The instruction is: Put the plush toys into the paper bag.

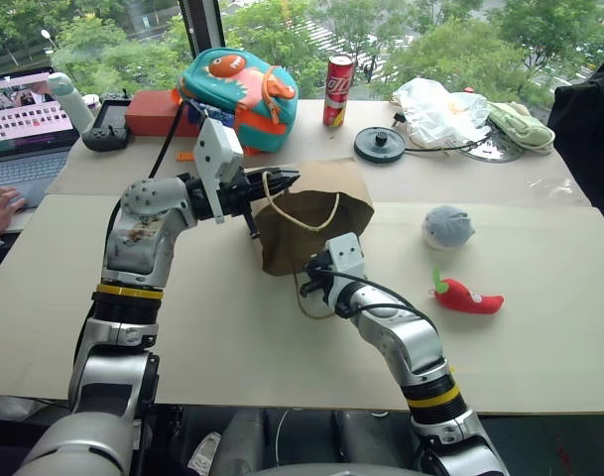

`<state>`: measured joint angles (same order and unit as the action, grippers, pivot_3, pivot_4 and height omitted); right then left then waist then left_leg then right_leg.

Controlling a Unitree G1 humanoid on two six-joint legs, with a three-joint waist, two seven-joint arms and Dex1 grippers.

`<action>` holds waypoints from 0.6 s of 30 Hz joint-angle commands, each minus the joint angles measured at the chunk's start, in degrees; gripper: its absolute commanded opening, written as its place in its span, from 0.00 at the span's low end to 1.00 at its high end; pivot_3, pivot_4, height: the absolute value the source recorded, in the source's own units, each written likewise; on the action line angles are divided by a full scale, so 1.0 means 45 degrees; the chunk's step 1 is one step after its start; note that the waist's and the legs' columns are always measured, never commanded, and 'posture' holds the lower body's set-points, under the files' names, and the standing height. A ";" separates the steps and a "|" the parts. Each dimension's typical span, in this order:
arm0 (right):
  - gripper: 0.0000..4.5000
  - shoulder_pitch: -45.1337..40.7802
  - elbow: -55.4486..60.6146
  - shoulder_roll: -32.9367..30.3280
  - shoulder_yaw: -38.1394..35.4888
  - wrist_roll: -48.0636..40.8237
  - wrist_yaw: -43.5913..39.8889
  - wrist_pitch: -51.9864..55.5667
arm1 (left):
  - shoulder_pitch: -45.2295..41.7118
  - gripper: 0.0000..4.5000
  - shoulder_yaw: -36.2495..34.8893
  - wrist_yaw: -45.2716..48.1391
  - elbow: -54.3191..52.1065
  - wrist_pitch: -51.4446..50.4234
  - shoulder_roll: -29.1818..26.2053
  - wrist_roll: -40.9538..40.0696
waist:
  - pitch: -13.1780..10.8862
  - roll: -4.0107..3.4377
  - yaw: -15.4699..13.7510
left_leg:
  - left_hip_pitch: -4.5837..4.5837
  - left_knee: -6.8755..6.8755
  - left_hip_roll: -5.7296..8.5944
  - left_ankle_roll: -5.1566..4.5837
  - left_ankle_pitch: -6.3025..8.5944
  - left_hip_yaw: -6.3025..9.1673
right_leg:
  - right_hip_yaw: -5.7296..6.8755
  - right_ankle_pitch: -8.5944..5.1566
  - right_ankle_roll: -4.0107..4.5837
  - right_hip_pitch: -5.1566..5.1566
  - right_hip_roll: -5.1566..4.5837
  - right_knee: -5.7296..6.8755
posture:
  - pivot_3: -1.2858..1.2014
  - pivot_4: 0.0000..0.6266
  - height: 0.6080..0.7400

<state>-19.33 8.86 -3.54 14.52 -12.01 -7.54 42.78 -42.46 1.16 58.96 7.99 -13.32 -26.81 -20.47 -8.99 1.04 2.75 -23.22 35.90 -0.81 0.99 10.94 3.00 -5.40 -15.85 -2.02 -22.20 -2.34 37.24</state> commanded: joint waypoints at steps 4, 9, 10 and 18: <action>0.01 0.0493 0.1345 0.0060 -0.0731 -0.0390 -0.0330 -0.0124 | 0.0348 0.00 -0.0137 -0.0253 -0.0988 -0.0289 0.0037 -0.0251 | 0.0000 0.0001 -0.0021 | -0.0010 0.0000 0.0001 0.0000 0.0000 0.0002 | 0.0000 0.0000 0.0000 -0.0003 0.0000 -0.0003 | 0.52 0.24 0.99; 0.01 0.1575 0.4383 -0.0333 -0.1609 -0.1639 -0.0922 0.0865 | 0.0472 0.00 -0.0136 -0.0334 -0.1125 -0.0415 0.0097 -0.0262 | -0.0001 0.0001 -0.0063 | -0.0036 -0.0002 0.0008 0.0001 0.0001 0.0007 | 0.0002 0.0000 -0.0001 -0.0010 -0.0011 -0.0016 | 0.52 0.24 0.99; 0.01 0.1672 0.4790 -0.0435 -0.1707 -0.1812 -0.0974 0.1068 | 0.0491 0.00 -0.0132 -0.0336 -0.1137 -0.0410 0.0100 -0.0256 | -0.0001 0.0001 -0.0063 | -0.0036 -0.0001 0.0008 0.0000 0.0001 0.0007 | 0.0003 0.0000 0.0000 -0.0010 -0.0012 -0.0016 | 0.52 0.24 0.99; 0.01 0.0617 0.6970 -0.3043 -0.5692 -0.3277 -0.0804 0.4405 | 0.0501 0.00 -0.0129 -0.0383 -0.0979 -0.0326 0.0281 -0.0231 | -0.0001 0.0001 -0.0058 | -0.0021 0.0007 0.0007 0.0002 -0.0001 0.0003 | 0.0001 -0.0001 -0.0002 0.0000 -0.0007 -0.0014 | 0.52 0.24 0.99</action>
<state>-13.85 37.95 -14.78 -5.51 -25.66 -11.68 59.53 -39.90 1.21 57.44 5.00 -15.24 -25.64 -20.47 -9.00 1.04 2.49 -23.31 35.93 -0.76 1.00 10.93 3.00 -5.41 -15.85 -2.03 -22.20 -2.39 37.17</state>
